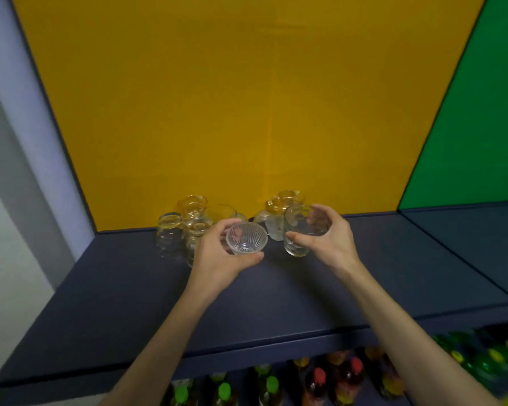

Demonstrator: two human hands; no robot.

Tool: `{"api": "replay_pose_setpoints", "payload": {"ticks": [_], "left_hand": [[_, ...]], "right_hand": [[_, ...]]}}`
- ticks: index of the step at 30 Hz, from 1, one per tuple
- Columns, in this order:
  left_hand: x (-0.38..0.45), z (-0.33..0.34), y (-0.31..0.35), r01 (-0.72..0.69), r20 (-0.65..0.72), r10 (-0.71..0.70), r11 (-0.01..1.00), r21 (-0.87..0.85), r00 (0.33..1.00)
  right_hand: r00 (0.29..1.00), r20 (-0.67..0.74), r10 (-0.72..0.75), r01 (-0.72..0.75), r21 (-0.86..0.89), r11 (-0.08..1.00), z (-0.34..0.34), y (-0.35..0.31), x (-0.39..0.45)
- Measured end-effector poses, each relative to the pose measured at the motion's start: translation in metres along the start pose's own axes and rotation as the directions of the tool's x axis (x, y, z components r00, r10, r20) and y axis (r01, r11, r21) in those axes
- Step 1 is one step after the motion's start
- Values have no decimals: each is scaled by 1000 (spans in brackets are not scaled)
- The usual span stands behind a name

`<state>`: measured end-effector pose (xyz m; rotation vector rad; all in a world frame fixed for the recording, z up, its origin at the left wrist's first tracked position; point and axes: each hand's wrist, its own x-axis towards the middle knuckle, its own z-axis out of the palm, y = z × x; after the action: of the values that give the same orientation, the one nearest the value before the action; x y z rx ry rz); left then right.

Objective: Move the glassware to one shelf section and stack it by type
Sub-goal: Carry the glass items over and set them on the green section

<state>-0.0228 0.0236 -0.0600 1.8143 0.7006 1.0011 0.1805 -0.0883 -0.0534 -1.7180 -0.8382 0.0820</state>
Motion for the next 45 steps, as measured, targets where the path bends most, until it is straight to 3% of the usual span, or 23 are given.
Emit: {"api": "replay_pose_setpoints", "payload": {"ticks": [14, 34, 40, 45], "left_hand": [[-19, 174, 57, -51, 326, 85, 992, -114, 941], [-119, 494, 192, -81, 300, 94, 995, -53, 949], [-110, 567, 218, -90, 293, 90, 996, -17, 952], [-87, 631, 225, -103, 275, 95, 995, 14, 957]], "right_hand": [[973, -203, 106, -127, -91, 988, -198, 44, -34], [959, -270, 89, -106, -51, 993, -529, 182, -59], [923, -333, 191, -163, 111, 980, -589, 228, -47], [927, -321, 194, -174, 91, 981, -621, 268, -17]]}}
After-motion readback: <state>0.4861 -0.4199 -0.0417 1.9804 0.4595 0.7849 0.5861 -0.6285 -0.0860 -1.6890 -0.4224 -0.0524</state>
